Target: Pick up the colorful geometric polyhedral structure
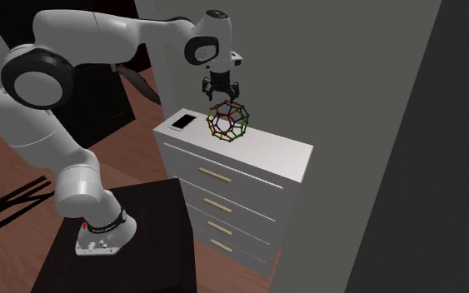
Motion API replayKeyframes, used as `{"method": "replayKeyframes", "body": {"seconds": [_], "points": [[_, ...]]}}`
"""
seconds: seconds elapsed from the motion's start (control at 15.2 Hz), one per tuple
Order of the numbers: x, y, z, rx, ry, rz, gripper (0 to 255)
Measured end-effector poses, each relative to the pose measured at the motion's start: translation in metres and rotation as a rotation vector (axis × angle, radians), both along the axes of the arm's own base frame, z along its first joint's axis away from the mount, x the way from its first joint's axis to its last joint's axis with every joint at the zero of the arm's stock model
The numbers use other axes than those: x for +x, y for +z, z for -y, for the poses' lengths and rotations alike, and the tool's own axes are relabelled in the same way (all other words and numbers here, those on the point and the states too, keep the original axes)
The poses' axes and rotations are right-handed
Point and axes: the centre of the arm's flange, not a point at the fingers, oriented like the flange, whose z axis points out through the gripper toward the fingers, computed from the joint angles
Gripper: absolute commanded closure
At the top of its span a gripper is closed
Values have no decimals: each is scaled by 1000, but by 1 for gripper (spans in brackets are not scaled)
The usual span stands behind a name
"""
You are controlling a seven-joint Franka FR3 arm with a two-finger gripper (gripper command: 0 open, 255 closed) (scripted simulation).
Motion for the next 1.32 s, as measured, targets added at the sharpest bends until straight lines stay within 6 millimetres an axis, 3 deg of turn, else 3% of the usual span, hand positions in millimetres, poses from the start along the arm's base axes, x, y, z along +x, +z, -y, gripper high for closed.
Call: {"method": "replayKeyframes", "body": {"seconds": [0.4,0.46,1.12,1.32], "points": [[1,-26,-2,1,5,1,0],[0,-27,-2,1,5,1,255],[0,-27,-2,3,4,4,255],[0,-19,-2,1,5,0,255]]}}
